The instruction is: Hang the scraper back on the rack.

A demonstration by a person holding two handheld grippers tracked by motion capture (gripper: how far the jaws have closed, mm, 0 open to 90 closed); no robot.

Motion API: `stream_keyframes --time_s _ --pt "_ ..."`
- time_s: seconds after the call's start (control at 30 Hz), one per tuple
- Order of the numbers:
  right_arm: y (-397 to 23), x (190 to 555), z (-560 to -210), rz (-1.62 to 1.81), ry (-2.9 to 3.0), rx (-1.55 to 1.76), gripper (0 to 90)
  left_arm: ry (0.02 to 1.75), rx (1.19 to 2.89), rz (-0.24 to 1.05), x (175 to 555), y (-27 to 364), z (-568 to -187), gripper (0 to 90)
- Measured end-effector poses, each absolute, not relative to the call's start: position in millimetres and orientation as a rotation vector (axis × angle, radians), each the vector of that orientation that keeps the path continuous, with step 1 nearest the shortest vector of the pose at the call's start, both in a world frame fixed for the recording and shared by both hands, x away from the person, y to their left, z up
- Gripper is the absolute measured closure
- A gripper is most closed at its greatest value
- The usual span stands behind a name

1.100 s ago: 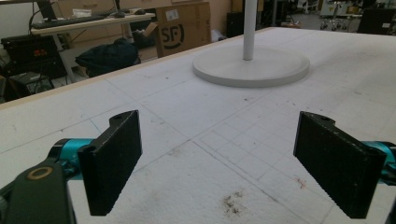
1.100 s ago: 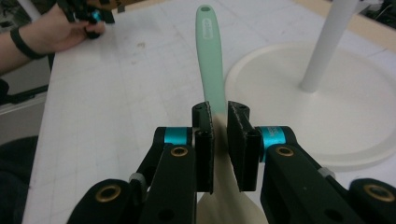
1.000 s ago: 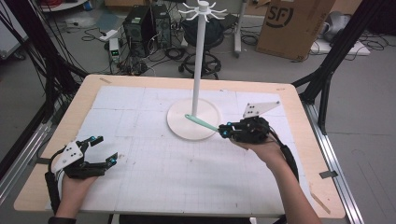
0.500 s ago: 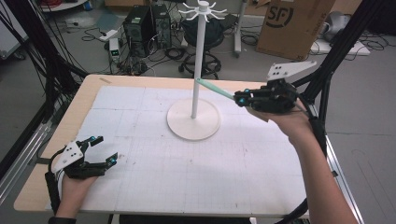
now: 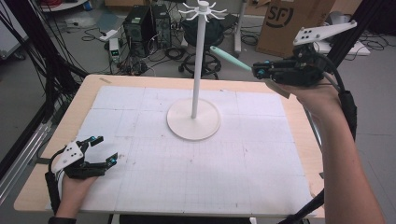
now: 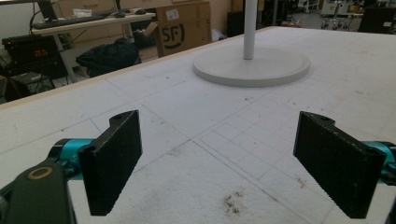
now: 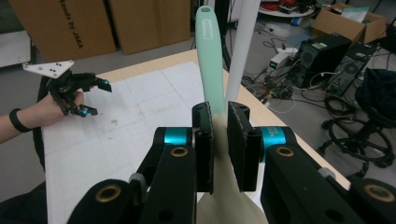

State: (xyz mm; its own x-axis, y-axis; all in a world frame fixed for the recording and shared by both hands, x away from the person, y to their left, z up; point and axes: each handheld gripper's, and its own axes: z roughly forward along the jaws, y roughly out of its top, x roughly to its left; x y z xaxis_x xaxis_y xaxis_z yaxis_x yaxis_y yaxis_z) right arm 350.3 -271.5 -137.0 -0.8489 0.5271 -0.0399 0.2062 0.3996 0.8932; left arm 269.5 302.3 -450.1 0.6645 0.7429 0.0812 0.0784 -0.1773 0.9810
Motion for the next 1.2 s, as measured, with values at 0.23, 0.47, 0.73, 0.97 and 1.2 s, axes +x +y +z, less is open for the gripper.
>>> stream_keyframes --time_s 0.23,0.47,0.73,0.97,1.2 --pt "-271.8 350.0 -120.7 1.428 2.333 0.638 81.5 0.675 1.668 0.682 269.6 302.2 -450.1 15.9" --pt "-268.0 349.0 -107.1 1.427 2.314 0.625 81.5 0.674 1.668 0.682 269.5 301.9 -450.1 15.9" --pt "-264.9 348.5 -93.5 1.435 2.287 0.625 81.5 0.672 1.67 0.685 269.3 301.5 -450.2 16.0" --pt "-256.9 350.3 -87.7 1.421 2.288 0.622 81.5 0.667 1.676 0.689 269.1 301.5 -450.1 16.0" --pt "-250.9 353.1 -88.1 1.399 2.291 0.618 81.5 0.666 1.675 0.688 268.9 301.1 -450.1 16.0"
